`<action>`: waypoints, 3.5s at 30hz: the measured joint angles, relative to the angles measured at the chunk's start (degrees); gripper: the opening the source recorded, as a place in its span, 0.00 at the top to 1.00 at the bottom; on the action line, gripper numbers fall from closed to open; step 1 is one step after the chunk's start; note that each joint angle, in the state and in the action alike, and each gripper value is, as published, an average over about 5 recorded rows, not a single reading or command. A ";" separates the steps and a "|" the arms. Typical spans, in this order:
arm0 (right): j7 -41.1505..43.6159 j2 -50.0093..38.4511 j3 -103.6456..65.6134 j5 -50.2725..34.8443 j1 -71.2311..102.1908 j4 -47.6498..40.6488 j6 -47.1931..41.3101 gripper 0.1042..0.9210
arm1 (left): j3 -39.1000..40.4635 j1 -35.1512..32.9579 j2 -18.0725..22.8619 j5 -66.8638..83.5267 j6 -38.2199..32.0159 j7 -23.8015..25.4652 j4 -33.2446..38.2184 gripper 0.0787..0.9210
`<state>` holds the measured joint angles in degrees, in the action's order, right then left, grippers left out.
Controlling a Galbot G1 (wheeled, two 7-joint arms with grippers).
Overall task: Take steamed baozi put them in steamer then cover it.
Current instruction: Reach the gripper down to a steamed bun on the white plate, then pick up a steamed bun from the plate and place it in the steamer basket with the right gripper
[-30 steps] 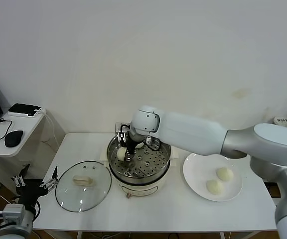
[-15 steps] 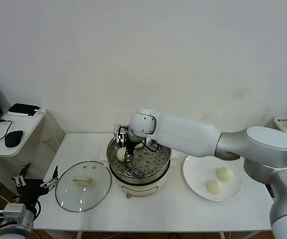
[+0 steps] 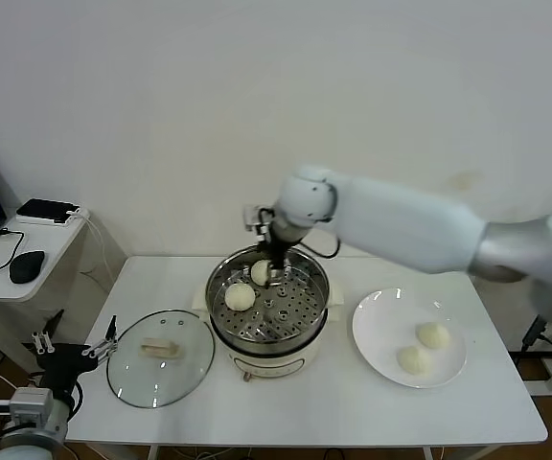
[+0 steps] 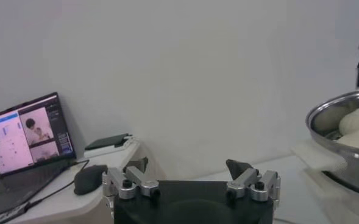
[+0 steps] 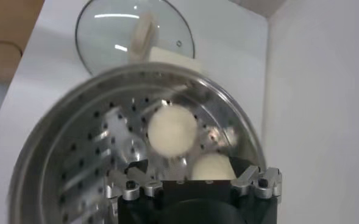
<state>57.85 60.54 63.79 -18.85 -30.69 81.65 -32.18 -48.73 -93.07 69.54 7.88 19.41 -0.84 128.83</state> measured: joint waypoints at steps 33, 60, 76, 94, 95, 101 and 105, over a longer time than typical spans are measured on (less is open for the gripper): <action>9.14 -36.89 -27.07 29.46 38.48 12.35 16.20 0.12 | 1.89 -0.42 -0.17 -1.21 0.18 0.18 0.09 0.12; 4.80 -27.12 -30.36 34.55 46.76 2.50 15.81 0.14 | 0.82 0.12 -0.45 -1.22 0.48 0.46 -1.16 0.12; 5.27 -25.30 -30.53 34.83 46.58 0.76 14.67 0.32 | 0.83 0.23 -0.18 -1.22 0.41 0.50 -1.49 0.12; 10.35 -29.22 -31.31 31.23 41.90 3.72 15.16 0.37 | 0.94 0.29 -0.13 -1.04 0.31 0.48 -1.38 0.12; 10.63 -29.54 -31.29 30.93 41.54 3.94 15.17 0.37 | 0.95 0.31 -0.20 -1.00 0.30 0.48 -1.33 0.12; 12.26 -30.65 -30.17 28.68 37.99 4.91 15.19 0.38 | 0.93 0.45 -0.56 -0.83 0.31 0.47 -1.01 0.12; 13.12 -30.46 -27.89 26.80 33.35 4.93 15.09 0.38 | 0.85 0.47 -0.65 -0.71 0.31 0.46 -1.00 0.12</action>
<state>70.97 30.08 35.89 7.95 2.67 86.58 -17.09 -47.88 -92.60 68.89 7.18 19.73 -0.37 127.83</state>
